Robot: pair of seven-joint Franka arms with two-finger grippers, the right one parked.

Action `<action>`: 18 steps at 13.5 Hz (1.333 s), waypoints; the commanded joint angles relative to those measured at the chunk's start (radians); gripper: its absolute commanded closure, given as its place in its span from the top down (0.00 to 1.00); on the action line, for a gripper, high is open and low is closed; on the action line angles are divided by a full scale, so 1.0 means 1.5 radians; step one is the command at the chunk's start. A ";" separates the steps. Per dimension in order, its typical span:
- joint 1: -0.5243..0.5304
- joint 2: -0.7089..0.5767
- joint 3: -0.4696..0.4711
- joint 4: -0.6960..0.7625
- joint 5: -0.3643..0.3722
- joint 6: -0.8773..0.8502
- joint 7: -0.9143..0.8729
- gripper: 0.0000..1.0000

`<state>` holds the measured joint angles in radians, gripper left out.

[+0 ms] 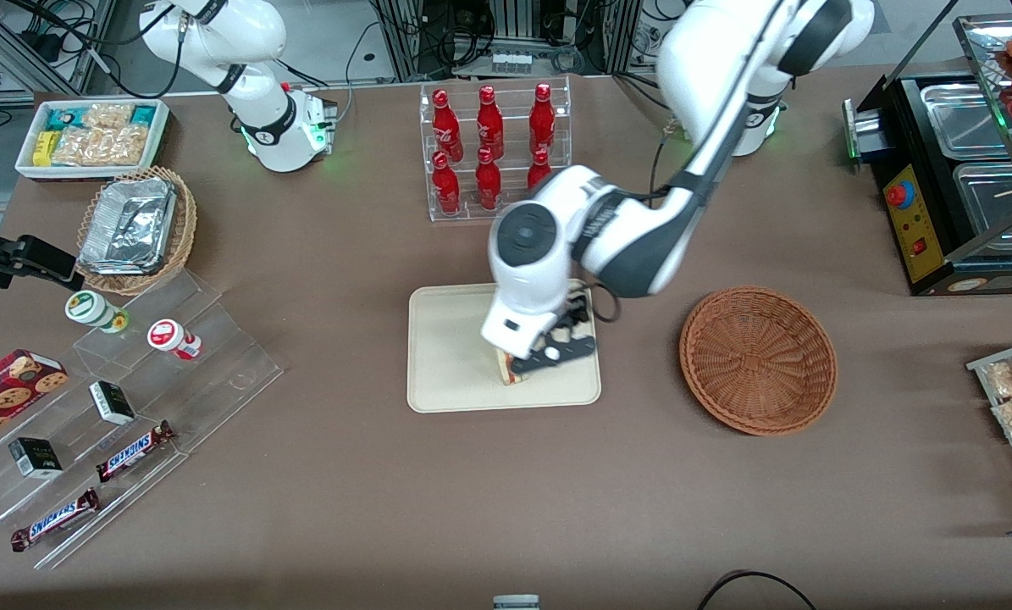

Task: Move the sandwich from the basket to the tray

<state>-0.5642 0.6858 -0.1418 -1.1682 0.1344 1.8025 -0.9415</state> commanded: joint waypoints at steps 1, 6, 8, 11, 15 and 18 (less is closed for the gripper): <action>0.062 -0.086 -0.005 -0.100 -0.031 -0.003 0.096 1.00; 0.170 -0.200 -0.005 -0.221 -0.056 -0.008 0.266 1.00; 0.208 -0.224 -0.004 -0.228 -0.069 -0.042 0.326 1.00; 0.247 -0.277 -0.006 -0.270 -0.060 -0.049 0.331 1.00; 0.336 -0.353 -0.057 -0.320 -0.063 -0.061 0.393 1.00; 0.415 -0.439 -0.092 -0.385 -0.070 -0.073 0.490 1.00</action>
<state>-0.0220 0.1454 -0.2340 -1.6451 0.0505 1.7051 -0.2965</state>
